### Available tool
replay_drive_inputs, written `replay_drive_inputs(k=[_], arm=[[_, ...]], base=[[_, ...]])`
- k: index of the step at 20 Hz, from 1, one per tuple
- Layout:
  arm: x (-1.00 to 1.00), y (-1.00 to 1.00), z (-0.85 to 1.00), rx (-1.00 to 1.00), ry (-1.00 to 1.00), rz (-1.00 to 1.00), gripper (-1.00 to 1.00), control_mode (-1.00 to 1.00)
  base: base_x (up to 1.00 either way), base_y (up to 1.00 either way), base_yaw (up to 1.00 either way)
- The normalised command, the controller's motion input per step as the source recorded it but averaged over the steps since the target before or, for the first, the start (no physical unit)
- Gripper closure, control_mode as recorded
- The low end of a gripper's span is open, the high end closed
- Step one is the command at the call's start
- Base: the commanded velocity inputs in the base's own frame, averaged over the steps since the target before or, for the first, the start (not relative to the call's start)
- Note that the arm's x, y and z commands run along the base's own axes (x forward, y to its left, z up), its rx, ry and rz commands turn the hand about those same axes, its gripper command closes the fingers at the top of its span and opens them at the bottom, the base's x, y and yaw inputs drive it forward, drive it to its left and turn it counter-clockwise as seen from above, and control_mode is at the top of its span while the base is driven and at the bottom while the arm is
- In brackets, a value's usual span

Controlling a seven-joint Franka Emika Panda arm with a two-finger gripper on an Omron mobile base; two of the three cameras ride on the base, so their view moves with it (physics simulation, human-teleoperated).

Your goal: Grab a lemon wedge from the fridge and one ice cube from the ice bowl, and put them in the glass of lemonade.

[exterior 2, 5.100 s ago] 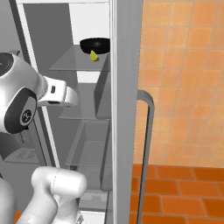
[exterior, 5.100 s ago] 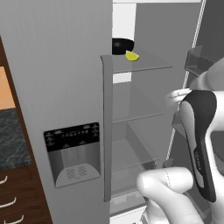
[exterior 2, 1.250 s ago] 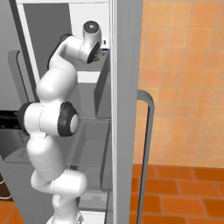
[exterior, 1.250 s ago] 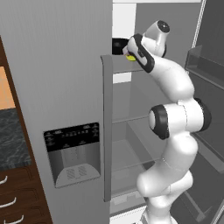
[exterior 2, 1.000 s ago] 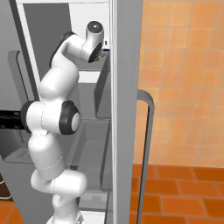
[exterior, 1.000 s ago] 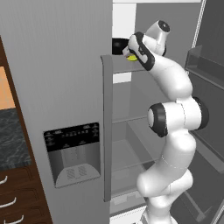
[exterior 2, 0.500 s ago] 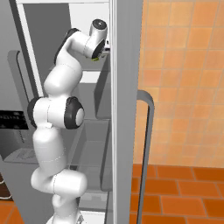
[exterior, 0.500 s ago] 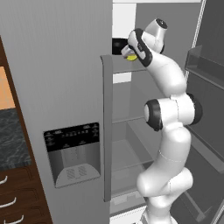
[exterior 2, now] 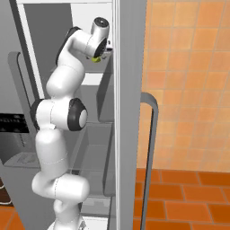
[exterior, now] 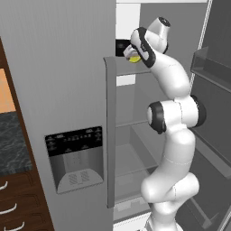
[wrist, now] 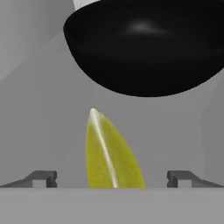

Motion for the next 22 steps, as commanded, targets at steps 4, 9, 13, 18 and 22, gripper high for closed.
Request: replay_drive_inputs(k=[4, 9, 13, 18, 22], arm=[[0.00, 0.10, 0.00, 0.00, 0.00, 0.01, 1.00, -1.00], [-0.01, 0.09, -0.01, 0.00, 0.01, 0.00, 1.00, -1.00], [-0.27, 0.06, -0.02, 0.00, -0.01, 0.00, 1.00, -1.00], [-1.00, 0.07, 0.00, 0.00, -0.14, 0.00, 1.00, -1.00], [-1.00, 0.18, -0.13, 0.00, -0.10, -0.11, 1.00, -1.00]], base=[[0.00, 0.00, 0.00], [0.00, 0.00, 0.00], [0.00, 0.00, 0.00], [0.00, 0.00, 0.00], [0.00, 0.00, 0.00]])
